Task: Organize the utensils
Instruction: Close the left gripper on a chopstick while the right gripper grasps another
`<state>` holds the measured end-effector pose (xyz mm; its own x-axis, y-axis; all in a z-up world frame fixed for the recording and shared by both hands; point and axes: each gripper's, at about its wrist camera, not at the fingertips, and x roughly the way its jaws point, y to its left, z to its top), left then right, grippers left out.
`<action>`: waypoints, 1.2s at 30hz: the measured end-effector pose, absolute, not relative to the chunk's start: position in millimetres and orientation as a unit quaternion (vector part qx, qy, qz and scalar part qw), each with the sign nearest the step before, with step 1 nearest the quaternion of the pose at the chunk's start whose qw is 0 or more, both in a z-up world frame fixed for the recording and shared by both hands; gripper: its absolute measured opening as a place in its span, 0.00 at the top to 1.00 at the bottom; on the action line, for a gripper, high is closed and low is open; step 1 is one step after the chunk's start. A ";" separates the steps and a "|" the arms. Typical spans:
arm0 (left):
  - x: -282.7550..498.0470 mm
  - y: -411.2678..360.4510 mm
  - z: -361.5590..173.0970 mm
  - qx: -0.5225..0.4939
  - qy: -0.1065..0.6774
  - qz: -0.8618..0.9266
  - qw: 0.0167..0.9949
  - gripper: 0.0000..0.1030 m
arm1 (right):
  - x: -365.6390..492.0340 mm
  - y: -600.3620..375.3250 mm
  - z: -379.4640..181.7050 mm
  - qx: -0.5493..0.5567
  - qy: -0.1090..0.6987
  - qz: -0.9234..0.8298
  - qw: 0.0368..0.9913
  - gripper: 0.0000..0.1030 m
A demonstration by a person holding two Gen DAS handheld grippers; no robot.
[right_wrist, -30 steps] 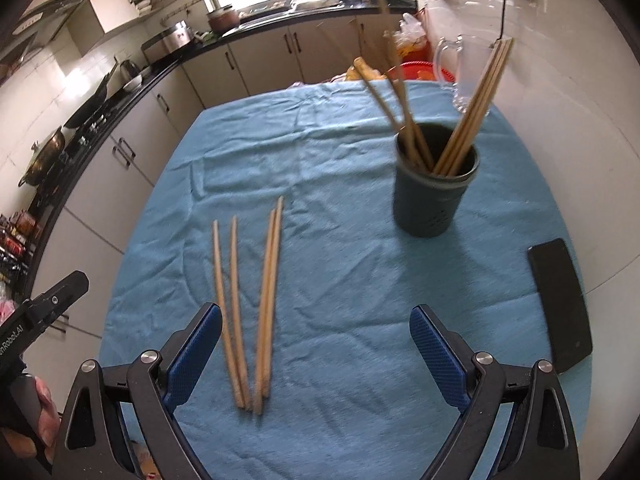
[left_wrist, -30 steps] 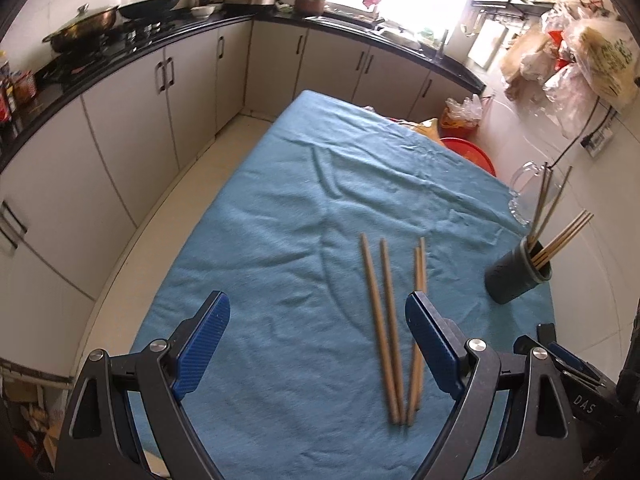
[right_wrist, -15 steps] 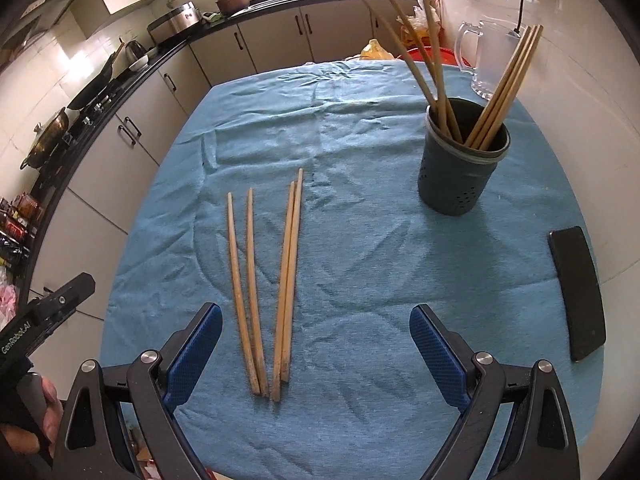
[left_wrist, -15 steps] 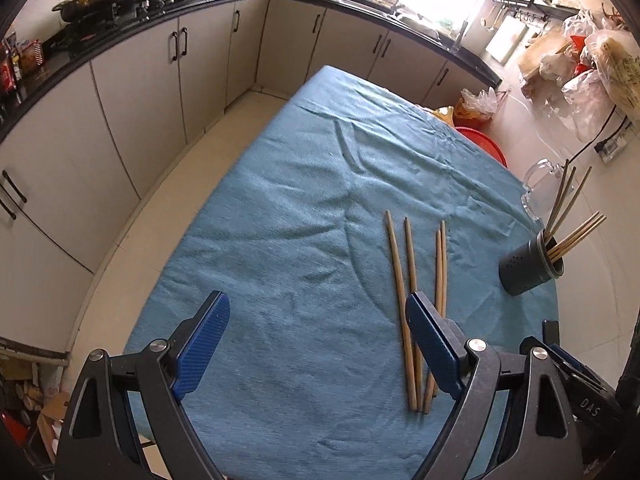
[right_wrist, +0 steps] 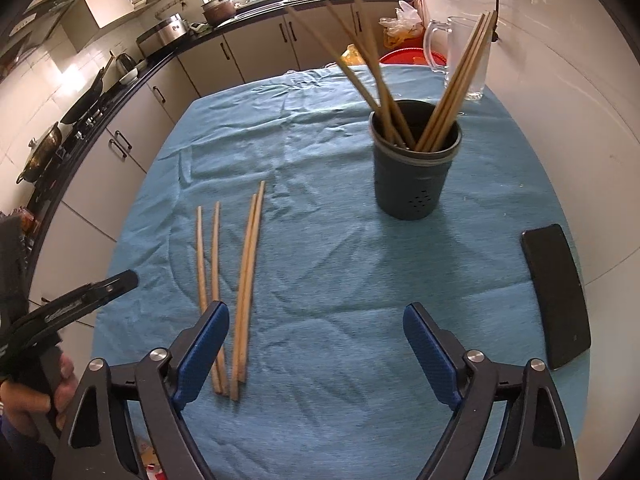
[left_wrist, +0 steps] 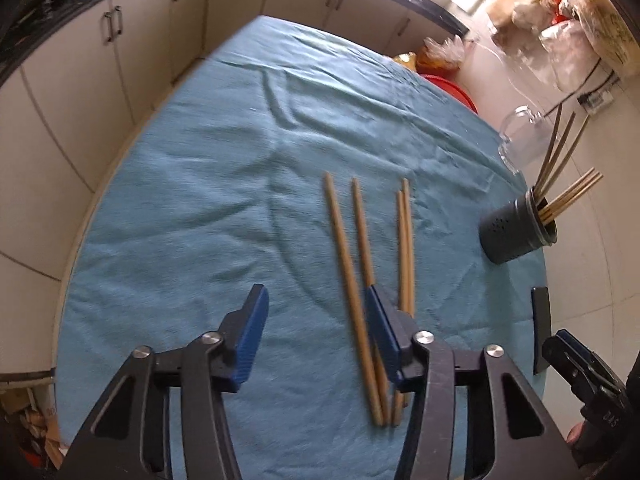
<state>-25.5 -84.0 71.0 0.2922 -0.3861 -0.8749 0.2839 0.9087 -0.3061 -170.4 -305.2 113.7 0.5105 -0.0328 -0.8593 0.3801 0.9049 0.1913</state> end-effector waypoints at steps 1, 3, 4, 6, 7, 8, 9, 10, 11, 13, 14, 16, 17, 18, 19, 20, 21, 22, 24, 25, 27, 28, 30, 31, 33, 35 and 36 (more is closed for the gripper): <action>-22.9 -90.1 68.5 -0.048 0.559 -0.218 0.799 0.57 | -171.3 -307.8 113.6 0.180 0.479 -0.121 0.850 0.13; -18.0 -100.1 63.9 -0.046 0.563 -0.224 0.794 0.63 | -172.6 -312.4 112.9 0.179 0.479 -0.119 0.851 0.15; -14.9 -106.4 60.8 -0.041 0.566 -0.224 0.792 0.65 | -173.1 -315.3 112.5 0.178 0.480 -0.117 0.851 0.15; -8.5 -117.7 54.4 -0.029 0.569 -0.222 0.791 0.70 | -174.2 -319.1 111.9 0.178 0.480 -0.115 0.851 0.17; -5.3 -123.0 51.5 -0.023 0.570 -0.221 0.791 0.72 | -174.5 -321.9 111.8 0.177 0.480 -0.115 0.852 0.18; -2.6 -126.7 49.2 -0.019 0.571 -0.219 0.791 0.72 | -175.4 -324.1 111.3 0.177 0.480 -0.115 0.852 0.18; 0.4 -130.4 46.9 -0.015 0.571 -0.216 0.792 0.72 | -175.9 -325.9 111.1 0.176 0.479 -0.115 0.852 0.18; 4.1 -135.1 43.7 -0.005 0.570 -0.211 0.794 0.74 | -176.3 -328.5 111.2 0.176 0.479 -0.116 0.852 0.18; 6.6 -137.9 41.0 0.004 0.571 -0.205 0.795 0.77 | -176.3 -331.0 111.2 0.176 0.479 -0.116 0.852 0.19; 12.3 -142.5 33.9 0.011 0.576 -0.201 0.792 0.82 | -175.7 -335.5 110.8 0.176 0.479 -0.115 0.852 0.19; 13.7 -142.9 31.4 0.013 0.578 -0.200 0.791 0.83 | -175.4 -336.5 110.8 0.176 0.479 -0.114 0.852 0.19; 16.1 -145.5 23.6 0.025 0.583 -0.190 0.790 0.87 | -174.1 -338.9 110.8 0.174 0.479 -0.112 0.853 0.20; 16.5 -145.9 20.1 0.029 0.586 -0.186 0.788 0.89 | -172.9 -339.5 110.4 0.174 0.479 -0.109 0.853 0.22; 15.6 -145.4 20.1 0.031 0.582 -0.184 0.791 0.90 | -171.5 -339.4 109.8 0.173 0.480 -0.106 0.853 0.23; 14.0 -143.9 20.5 0.035 0.581 -0.181 0.793 0.92 | -169.2 -338.4 109.5 0.172 0.481 -0.102 0.854 0.24; 13.1 -142.7 20.5 0.035 0.581 -0.180 0.793 0.92 | -166.2 -336.9 109.1 0.170 0.482 -0.097 0.854 0.26; 11.8 -139.4 20.8 0.034 0.581 -0.178 0.793 0.92 | -161.8 -334.7 108.6 0.168 0.485 -0.088 0.854 0.27; 10.1 -135.1 21.1 0.033 0.582 -0.175 0.793 0.92 | -158.2 -333.1 107.9 0.168 0.487 -0.080 0.853 0.32; 6.2 -124.1 21.3 0.032 0.585 -0.167 0.793 0.92 | -146.5 -328.3 105.3 0.173 0.494 -0.057 0.850 0.39; 3.7 -117.6 21.4 0.030 0.585 -0.164 0.793 0.92 | -136.7 -325.3 103.1 0.178 0.499 -0.044 0.847 0.44; 0.6 -107.5 21.2 0.025 0.588 -0.156 0.794 0.92 | -120.2 -320.5 97.4 0.178 0.507 -0.033 0.843 0.48; -0.6 -102.3 20.9 0.021 0.589 -0.153 0.794 0.92 | -106.4 -317.9 92.4 0.184 0.515 -0.022 0.837 0.52; -1.0 -94.9 19.6 0.015 0.590 -0.149 0.794 0.92 | -88.1 -315.4 81.9 0.204 0.529 -0.011 0.823 0.62; -2.5 -90.4 19.3 0.011 0.590 -0.149 0.794 0.92 | -74.0 -314.7 72.7 0.222 0.544 -0.006 0.810 0.69; -5.3 -89.0 19.4 0.012 0.588 -0.149 0.795 0.92 | -55.2 -310.9 60.7 0.232 0.563 -0.006 0.793 0.70; -8.8 -87.5 19.7 0.015 0.586 -0.150 0.796 0.92 | -38.3 -307.0 49.8 0.246 0.576 -0.001 0.779 0.74; -10.0 -86.8 19.9 0.015 0.585 -0.151 0.797 0.92 | -29.6 -305.3 44.9 0.246 0.583 -0.008 0.774 0.74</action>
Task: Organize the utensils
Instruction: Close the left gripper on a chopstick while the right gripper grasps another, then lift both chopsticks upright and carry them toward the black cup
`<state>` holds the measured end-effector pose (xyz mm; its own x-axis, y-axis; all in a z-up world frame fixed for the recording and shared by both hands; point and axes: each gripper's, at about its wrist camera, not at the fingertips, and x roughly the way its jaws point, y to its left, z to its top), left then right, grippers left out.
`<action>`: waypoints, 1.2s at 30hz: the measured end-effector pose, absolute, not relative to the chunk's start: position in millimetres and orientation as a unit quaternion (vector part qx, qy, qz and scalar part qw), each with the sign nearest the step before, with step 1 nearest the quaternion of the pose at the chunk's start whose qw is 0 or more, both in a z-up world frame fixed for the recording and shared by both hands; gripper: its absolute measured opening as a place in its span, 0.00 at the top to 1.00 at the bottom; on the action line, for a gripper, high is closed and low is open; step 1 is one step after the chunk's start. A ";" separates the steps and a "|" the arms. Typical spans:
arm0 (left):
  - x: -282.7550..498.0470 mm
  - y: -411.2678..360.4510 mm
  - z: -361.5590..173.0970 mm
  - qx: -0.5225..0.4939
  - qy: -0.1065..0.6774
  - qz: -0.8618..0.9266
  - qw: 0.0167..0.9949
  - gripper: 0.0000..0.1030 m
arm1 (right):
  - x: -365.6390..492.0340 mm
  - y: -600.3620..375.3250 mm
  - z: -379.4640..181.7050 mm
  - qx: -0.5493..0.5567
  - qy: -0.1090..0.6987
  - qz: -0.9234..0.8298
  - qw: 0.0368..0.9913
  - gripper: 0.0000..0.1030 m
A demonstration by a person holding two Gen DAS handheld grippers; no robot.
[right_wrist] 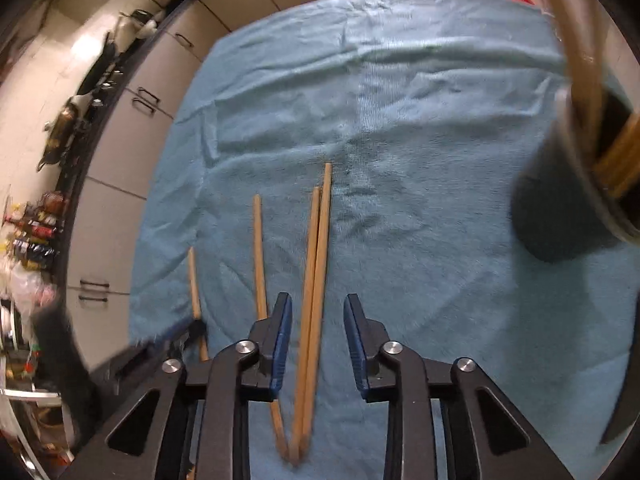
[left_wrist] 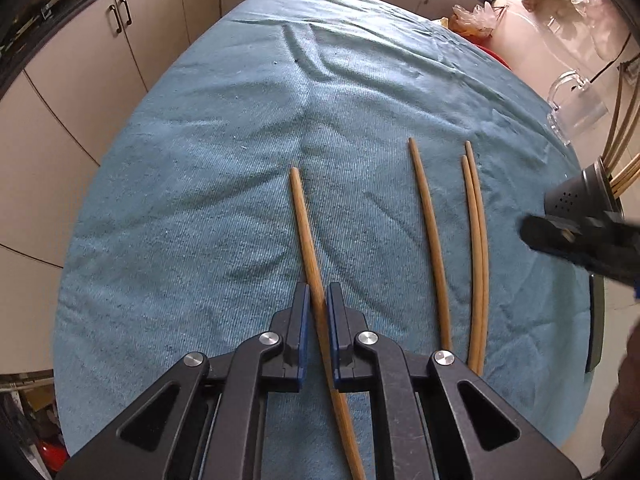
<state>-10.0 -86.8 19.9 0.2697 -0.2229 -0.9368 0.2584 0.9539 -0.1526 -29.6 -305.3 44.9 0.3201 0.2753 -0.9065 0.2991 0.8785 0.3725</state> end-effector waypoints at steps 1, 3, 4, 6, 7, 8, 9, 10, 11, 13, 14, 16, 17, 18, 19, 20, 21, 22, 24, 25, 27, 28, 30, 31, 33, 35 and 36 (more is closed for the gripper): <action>-10.5 -86.4 20.0 0.015 0.585 -0.152 0.797 0.92 | -23.2 -304.1 41.0 0.247 0.588 -0.007 0.770 0.77; -10.0 -87.0 19.5 0.016 0.584 -0.153 0.797 0.92 | -10.1 -301.2 31.9 0.244 0.598 -0.009 0.763 0.82; -9.8 -86.3 19.5 0.016 0.584 -0.155 0.796 0.92 | -4.3 -300.2 28.3 0.235 0.603 -0.018 0.762 0.82; -8.4 -86.1 19.2 0.013 0.585 -0.157 0.796 0.91 | 3.2 -300.2 22.1 0.233 0.610 -0.024 0.757 0.82; -7.6 -87.0 18.7 0.013 0.585 -0.157 0.796 0.91 | 5.6 -301.9 18.6 0.233 0.615 -0.029 0.753 0.82; -7.1 -88.0 18.1 0.013 0.584 -0.158 0.796 0.91 | 7.4 -302.6 15.3 0.232 0.619 -0.033 0.749 0.82; -8.1 -87.6 18.2 0.014 0.584 -0.159 0.796 0.91 | 9.0 -302.4 13.2 0.232 0.621 -0.033 0.748 0.83; -8.1 -87.6 18.2 0.015 0.583 -0.160 0.796 0.91 | 10.4 -301.0 11.9 0.228 0.623 -0.032 0.747 0.83; -8.0 -87.5 18.2 0.015 0.584 -0.160 0.796 0.91 | 12.5 -300.9 11.1 0.221 0.623 -0.036 0.749 0.83; -7.2 -87.4 18.3 0.014 0.585 -0.162 0.794 0.91 | 15.4 -300.1 11.7 0.213 0.624 -0.047 0.751 0.84; -6.5 -87.4 18.4 0.014 0.586 -0.162 0.794 0.91 | 16.7 -299.2 11.1 0.209 0.627 -0.049 0.749 0.86; -4.9 -87.6 18.3 0.016 0.587 -0.162 0.793 0.91 | 20.9 -294.8 12.4 0.187 0.632 -0.060 0.749 0.87; -3.7 -88.6 18.3 0.018 0.586 -0.162 0.794 0.91 | 23.6 -292.0 11.9 0.181 0.634 -0.062 0.749 0.87; -2.2 -90.1 18.4 0.021 0.586 -0.161 0.794 0.91 | 26.6 -290.2 12.2 0.171 0.637 -0.064 0.749 0.87; -0.9 -91.6 18.3 0.024 0.585 -0.161 0.795 0.91 | 31.0 -286.5 12.8 0.154 0.640 -0.067 0.750 0.87; 0.7 -93.1 18.4 0.026 0.584 -0.161 0.796 0.91 | 34.1 -283.9 13.1 0.143 0.641 -0.070 0.751 0.87; 2.2 -95.0 18.3 0.029 0.581 -0.161 0.797 0.91 | 36.6 -281.0 13.6 0.133 0.641 -0.071 0.752 0.88; 2.7 -96.7 18.5 0.032 0.579 -0.161 0.799 0.91 | 39.9 -277.1 13.9 0.114 0.641 -0.072 0.755 0.91; 3.1 -98.3 18.4 0.034 0.575 -0.161 0.802 0.92 | 41.2 -273.8 14.7 0.098 0.640 -0.067 0.759 0.92; 2.8 -99.2 18.6 0.037 0.573 -0.163 0.803 0.92 | 40.2 -272.2 14.2 0.102 0.637 -0.065 0.761 0.93; 2.5 -97.9 19.7 0.030 0.570 -0.169 0.803 0.93 | 31.2 -273.1 15.3 0.123 0.628 -0.055 0.766 0.93; 1.4 -96.6 21.6 0.024 0.568 -0.172 0.804 0.94 | 25.2 -275.8 17.7 0.130 0.623 -0.051 0.770 0.93; -0.8 -95.3 27.6 0.024 0.561 -0.175 0.808 0.94 | 12.5 -277.9 28.4 0.146 0.601 -0.043 0.785 0.93; -2.3 -94.8 32.9 0.023 0.555 -0.179 0.812 0.94 | 6.6 -278.5 33.8 0.149 0.590 -0.039 0.793 0.93; -5.1 -93.8 44.0 0.022 0.543 -0.181 0.819 0.94 | -4.5 -278.5 51.1 0.150 0.562 -0.032 0.813 0.93; -8.8 -91.3 59.1 0.019 0.528 -0.187 0.828 0.94 | -18.8 -278.7 69.9 0.154 0.532 -0.030 0.832 0.93; -10.6 -90.1 66.5 0.018 0.521 -0.189 0.832 0.94 | -25.3 -279.0 75.3 0.158 0.522 -0.029 0.838 0.93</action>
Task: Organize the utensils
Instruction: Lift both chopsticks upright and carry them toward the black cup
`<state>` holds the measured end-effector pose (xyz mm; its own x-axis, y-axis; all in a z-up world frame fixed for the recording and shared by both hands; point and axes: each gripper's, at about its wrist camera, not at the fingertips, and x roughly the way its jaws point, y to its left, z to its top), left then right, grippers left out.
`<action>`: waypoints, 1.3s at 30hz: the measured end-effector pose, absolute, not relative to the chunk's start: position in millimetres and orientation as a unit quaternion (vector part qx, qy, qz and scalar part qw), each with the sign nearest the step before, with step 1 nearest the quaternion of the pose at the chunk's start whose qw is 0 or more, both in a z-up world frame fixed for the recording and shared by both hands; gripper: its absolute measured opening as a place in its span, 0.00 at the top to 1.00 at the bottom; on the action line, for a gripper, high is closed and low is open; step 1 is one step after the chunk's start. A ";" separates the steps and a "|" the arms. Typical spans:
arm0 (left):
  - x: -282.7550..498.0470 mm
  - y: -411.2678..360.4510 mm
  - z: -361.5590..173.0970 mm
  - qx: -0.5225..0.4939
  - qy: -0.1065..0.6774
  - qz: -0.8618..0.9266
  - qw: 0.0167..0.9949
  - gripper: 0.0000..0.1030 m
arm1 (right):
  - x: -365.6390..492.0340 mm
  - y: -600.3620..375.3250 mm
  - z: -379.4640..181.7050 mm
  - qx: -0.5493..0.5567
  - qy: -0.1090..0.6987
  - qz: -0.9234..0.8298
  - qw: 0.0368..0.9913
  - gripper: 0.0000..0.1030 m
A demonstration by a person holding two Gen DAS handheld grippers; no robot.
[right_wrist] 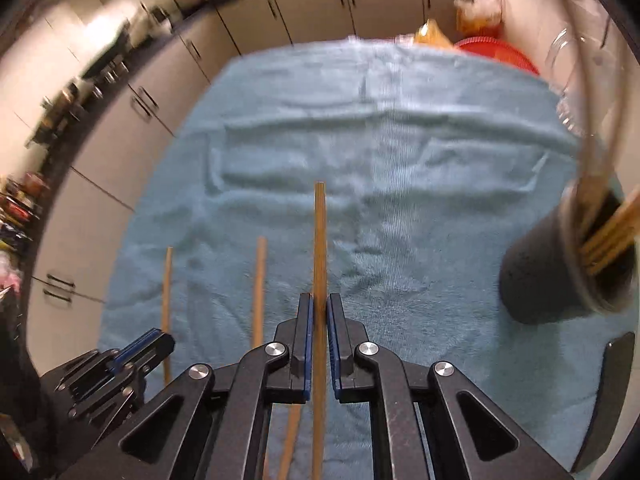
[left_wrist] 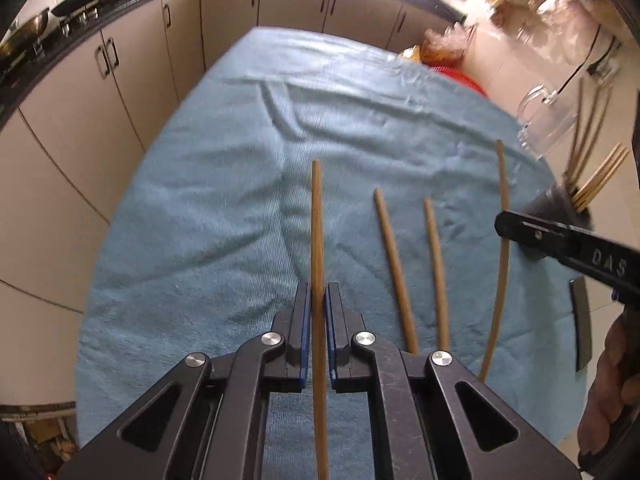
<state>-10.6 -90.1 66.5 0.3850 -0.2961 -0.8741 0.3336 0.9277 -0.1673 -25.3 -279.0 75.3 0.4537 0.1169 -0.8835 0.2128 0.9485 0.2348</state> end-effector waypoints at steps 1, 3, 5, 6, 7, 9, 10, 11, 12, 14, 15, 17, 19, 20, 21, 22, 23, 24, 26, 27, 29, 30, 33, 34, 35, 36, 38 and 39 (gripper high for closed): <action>-12.5 -88.5 74.2 0.017 0.514 -0.191 0.836 0.94 | -33.3 -278.5 85.1 0.159 0.508 -0.029 0.846 0.93; -15.4 -86.8 85.9 0.017 0.501 -0.194 0.843 0.94 | -39.7 -277.8 97.6 0.155 0.491 -0.029 0.857 0.93; -19.4 -83.8 99.7 0.014 0.488 -0.197 0.850 0.94 | -52.1 -280.5 109.9 0.156 0.473 -0.027 0.867 0.93; -21.3 -82.3 105.8 0.012 0.483 -0.200 0.852 0.94 | -58.0 -279.9 116.5 0.158 0.464 -0.029 0.871 0.93; -21.9 -82.8 109.5 0.012 0.479 -0.202 0.854 0.94 | -63.1 -279.4 121.7 0.162 0.457 -0.029 0.874 0.93; -25.0 -82.9 118.1 0.013 0.469 -0.204 0.859 0.94 | -72.9 -279.0 131.1 0.168 0.445 -0.031 0.879 0.93; -27.0 -82.4 123.1 0.012 0.465 -0.207 0.861 0.94 | -75.9 -278.0 134.0 0.169 0.439 -0.032 0.882 0.93; -27.7 -84.2 125.1 0.012 0.463 -0.208 0.861 0.94 | -79.8 -277.5 137.6 0.169 0.434 -0.034 0.884 0.93; -29.1 -83.9 128.8 0.011 0.461 -0.211 0.862 0.94 | -84.0 -279.1 140.8 0.169 0.430 -0.034 0.886 0.93; -31.1 -83.2 133.8 0.011 0.455 -0.213 0.864 0.94 | -91.2 -279.6 148.4 0.173 0.420 -0.037 0.890 0.93; -31.0 -82.8 135.0 0.010 0.454 -0.214 0.865 0.94 | -92.1 -279.6 149.5 0.174 0.416 -0.038 0.892 0.93; -33.8 -80.9 139.5 0.009 0.449 -0.215 0.867 0.94 | -99.1 -282.6 155.9 0.181 0.407 -0.041 0.894 0.93; -36.3 -79.6 144.9 0.008 0.444 -0.217 0.869 0.94 | -105.2 -286.3 162.6 0.186 0.397 -0.042 0.898 0.93; -37.9 -79.2 146.3 0.007 0.443 -0.217 0.870 0.94 | -105.4 -286.4 163.8 0.187 0.394 -0.042 0.899 0.93; -38.8 -78.8 148.7 0.007 0.441 -0.218 0.871 0.94 | -108.0 -287.7 167.0 0.190 0.389 -0.042 0.901 0.93; -39.9 -78.3 152.1 0.006 0.437 -0.219 0.872 0.94 | -110.7 -289.1 170.5 0.192 0.383 -0.043 0.902 0.93; -41.1 -77.9 154.4 0.005 0.435 -0.219 0.873 0.94 | -113.4 -290.4 174.1 0.194 0.378 -0.043 0.904 0.93; -42.4 -77.2 157.5 0.004 0.433 -0.220 0.874 0.94 | -115.6 -291.6 177.2 0.196 0.373 -0.043 0.906 0.93; -44.2 -77.2 163.1 0.002 0.428 -0.222 0.876 0.94 | -120.8 -294.0 182.9 0.200 0.363 -0.045 0.909 0.93; -45.0 -77.3 164.9 0.002 0.427 -0.223 0.877 0.94 | -123.2 -295.9 185.2 0.202 0.359 -0.046 0.910 0.93; -47.2 -78.1 170.0 0.003 0.421 -0.225 0.878 0.94 | -128.1 -297.5 190.2 0.204 0.349 -0.047 0.913 0.93; -48.3 -78.8 172.0 0.004 0.419 -0.227 0.879 0.94 | -130.9 -298.4 192.2 0.205 0.345 -0.048 0.915 0.93; -51.5 -80.7 178.7 0.007 0.413 -0.231 0.881 0.94 | -136.5 -301.9 197.4 0.207 0.335 -0.049 0.918 0.93; -52.5 -82.1 181.4 0.008 0.411 -0.233 0.881 0.94 | -138.7 -302.1 199.5 0.206 0.331 -0.051 0.919 0.93; -52.9 -83.3 182.9 0.009 0.410 -0.234 0.882 0.94 | -140.7 -302.1 201.6 0.206 0.327 -0.051 0.921 0.93; -53.3 -84.3 185.3 0.010 0.407 -0.235 0.883 0.94 | -142.3 -301.4 203.0 0.206 0.325 -0.052 0.922 0.93; -54.9 -86.2 190.7 0.011 0.401 -0.238 0.884 0.94 | -144.8 -301.6 208.0 0.202 0.317 -0.054 0.925 0.93; -55.7 -86.8 193.6 0.010 0.398 -0.240 0.885 0.94 | -146.0 -301.8 209.9 0.201 0.314 -0.055 0.926 0.93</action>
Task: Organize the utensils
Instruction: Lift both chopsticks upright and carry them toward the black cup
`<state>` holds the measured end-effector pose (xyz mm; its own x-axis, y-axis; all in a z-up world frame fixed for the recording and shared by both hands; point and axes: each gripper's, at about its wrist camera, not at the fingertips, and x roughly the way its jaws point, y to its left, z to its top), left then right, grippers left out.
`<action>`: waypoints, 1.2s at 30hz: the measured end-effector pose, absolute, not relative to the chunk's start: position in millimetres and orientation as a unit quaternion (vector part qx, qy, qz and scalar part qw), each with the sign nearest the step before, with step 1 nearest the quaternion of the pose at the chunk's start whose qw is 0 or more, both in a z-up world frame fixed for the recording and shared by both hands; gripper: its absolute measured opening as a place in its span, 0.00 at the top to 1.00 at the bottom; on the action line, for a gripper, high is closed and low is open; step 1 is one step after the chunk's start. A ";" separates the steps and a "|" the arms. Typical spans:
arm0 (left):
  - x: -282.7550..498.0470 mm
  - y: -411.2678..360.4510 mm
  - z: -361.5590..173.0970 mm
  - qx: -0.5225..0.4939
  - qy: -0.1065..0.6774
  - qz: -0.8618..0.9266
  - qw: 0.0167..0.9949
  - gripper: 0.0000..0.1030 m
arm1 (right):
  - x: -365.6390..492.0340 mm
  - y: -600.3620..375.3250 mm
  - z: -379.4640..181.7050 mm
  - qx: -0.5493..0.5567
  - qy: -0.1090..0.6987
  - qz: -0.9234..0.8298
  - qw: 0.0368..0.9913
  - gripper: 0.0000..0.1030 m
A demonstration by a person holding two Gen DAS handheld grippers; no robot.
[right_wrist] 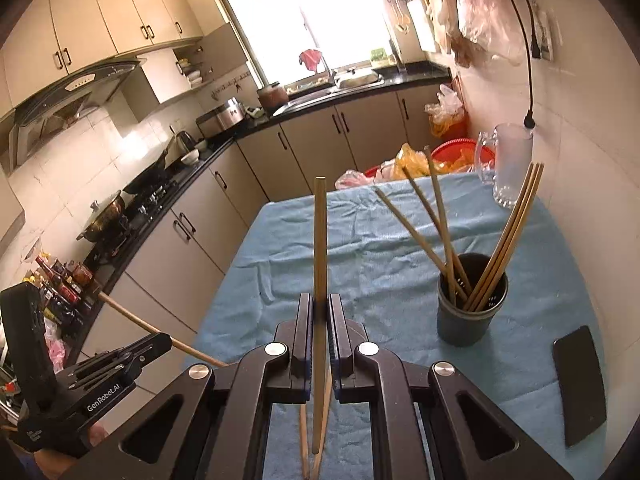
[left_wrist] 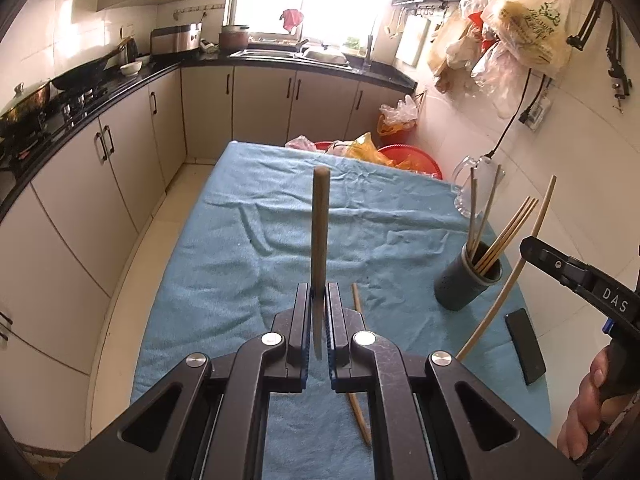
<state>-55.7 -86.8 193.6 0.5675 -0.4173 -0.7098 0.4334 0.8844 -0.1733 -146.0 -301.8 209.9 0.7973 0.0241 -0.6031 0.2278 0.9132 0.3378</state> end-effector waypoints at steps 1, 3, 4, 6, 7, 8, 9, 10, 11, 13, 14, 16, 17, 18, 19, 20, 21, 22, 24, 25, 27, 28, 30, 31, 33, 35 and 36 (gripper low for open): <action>-56.8 -87.5 196.1 0.010 0.396 -0.241 0.886 0.94 | -147.9 -302.4 212.6 0.200 0.309 -0.057 0.928 0.93; -57.7 -88.0 199.8 0.011 0.393 -0.245 0.886 0.94 | -151.5 -304.6 217.0 0.198 0.301 -0.061 0.931 0.93; -58.4 -88.4 201.6 0.010 0.391 -0.246 0.887 0.94 | -153.4 -305.4 219.2 0.198 0.297 -0.063 0.932 0.93; -60.4 -89.3 204.8 0.010 0.387 -0.251 0.887 0.94 | -157.5 -308.3 223.6 0.198 0.290 -0.067 0.934 0.93; -61.6 -90.3 206.9 0.011 0.385 -0.253 0.888 0.94 | -159.6 -309.8 226.6 0.199 0.286 -0.069 0.935 0.93; -61.1 -89.4 207.9 0.010 0.384 -0.255 0.887 0.94 | -161.6 -311.5 229.6 0.199 0.281 -0.072 0.936 0.93; -62.0 -90.1 209.5 0.010 0.383 -0.258 0.887 0.94 | -163.6 -313.3 232.7 0.199 0.276 -0.076 0.937 0.93; -62.5 -90.7 210.7 0.010 0.381 -0.260 0.887 0.94 | -165.6 -315.1 235.8 0.200 0.272 -0.080 0.938 0.93; -63.2 -91.9 211.9 0.011 0.380 -0.262 0.887 0.94 | -167.3 -316.8 238.9 0.201 0.267 -0.083 0.939 0.93; -63.6 -93.1 214.4 0.012 0.379 -0.265 0.887 0.94 | -171.0 -319.7 244.6 0.203 0.258 -0.090 0.940 0.93; -64.1 -93.5 215.5 0.011 0.378 -0.267 0.886 0.94 | -173.1 -322.1 247.2 0.204 0.254 -0.093 0.941 0.93; -65.2 -94.9 218.4 0.013 0.376 -0.270 0.886 0.94 | -177.6 -327.3 253.6 0.206 0.245 -0.102 0.942 0.93; -65.9 -95.3 219.4 0.013 0.375 -0.271 0.886 0.94 | -179.3 -329.2 255.9 0.206 0.241 -0.105 0.942 0.93; -66.5 -96.1 221.1 0.013 0.373 -0.273 0.886 0.94 | -182.1 -331.9 258.5 0.207 0.236 -0.110 0.943 0.93; -66.2 -96.3 222.2 0.014 0.372 -0.275 0.886 0.94 | -184.2 -334.1 260.8 0.207 0.232 -0.114 0.943 0.93; -66.5 -97.2 223.8 0.015 0.371 -0.277 0.886 0.94 | -185.9 -336.2 262.6 0.208 0.230 -0.117 0.944 0.93; -66.4 -98.0 225.1 0.015 0.370 -0.278 0.886 0.94 | -187.5 -338.4 264.4 0.209 0.227 -0.119 0.944 0.93; -67.0 -99.4 226.9 0.017 0.369 -0.281 0.886 0.94 | -189.8 -340.6 266.1 0.210 0.224 -0.123 0.944 0.93; -66.9 -101.9 229.7 0.018 0.368 -0.285 0.885 0.94 | -194.0 -345.5 269.6 0.212 0.218 -0.131 0.943 0.93; -66.3 -102.2 230.5 0.018 0.368 -0.286 0.885 0.94 | -195.4 -348.1 271.0 0.213 0.217 -0.135 0.943 0.93; -66.7 -104.6 232.7 0.018 0.368 -0.291 0.883 0.94 | -199.3 -352.3 273.6 0.214 0.212 -0.142 0.943 0.93; -66.7 -106.6 234.0 0.018 0.368 -0.293 0.882 0.94 | -201.4 -355.3 274.7 0.215 0.209 -0.145 0.943 0.93; -65.8 -109.0 236.3 0.017 0.370 -0.296 0.880 0.94 | -205.4 -360.3 276.0 0.219 0.206 -0.152 0.942 0.93; -65.2 -110.5 237.1 0.016 0.371 -0.299 0.879 0.94 | -207.9 -363.1 276.8 0.220 0.203 -0.157 0.941 0.93; -65.5 -113.3 239.2 0.018 0.369 -0.302 0.879 0.94 | -210.8 -367.2 277.8 0.222 0.201 -0.161 0.941 0.93; -65.1 -117.8 242.3 0.022 0.368 -0.306 0.878 0.94 | -215.5 -372.0 277.2 0.226 0.198 -0.167 0.939 0.93; -65.6 -121.1 244.5 0.023 0.367 -0.310 0.877 0.94 | -216.7 -373.4 277.0 0.227 0.198 -0.168 0.939 0.93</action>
<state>-65.6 -121.1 244.5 0.5392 -0.5266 -0.6573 0.5602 0.8070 -0.1870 -216.7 -373.4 277.0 0.8653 -0.2259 -0.4475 0.4054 0.8404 0.3597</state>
